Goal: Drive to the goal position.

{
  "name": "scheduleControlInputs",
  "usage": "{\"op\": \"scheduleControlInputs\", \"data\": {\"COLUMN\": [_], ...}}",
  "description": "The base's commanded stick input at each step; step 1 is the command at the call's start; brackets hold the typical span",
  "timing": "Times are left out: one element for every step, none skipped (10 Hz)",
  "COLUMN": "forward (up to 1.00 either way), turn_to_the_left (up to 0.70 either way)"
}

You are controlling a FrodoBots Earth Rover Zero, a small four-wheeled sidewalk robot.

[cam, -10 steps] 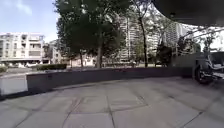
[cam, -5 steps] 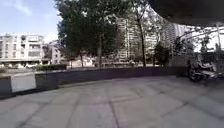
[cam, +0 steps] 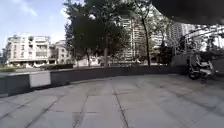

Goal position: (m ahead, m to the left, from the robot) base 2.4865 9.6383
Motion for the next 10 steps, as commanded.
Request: {"op": "scheduleControlInputs", "data": {"forward": [-0.70, -0.70, -0.70, -0.70, -0.70, -0.70, -0.70, -0.70, -0.70, -0.70], "turn_to_the_left": [-0.35, -0.35, -0.35, -0.35, -0.35, -0.35, -0.35, -0.35, -0.35, -0.35]}}
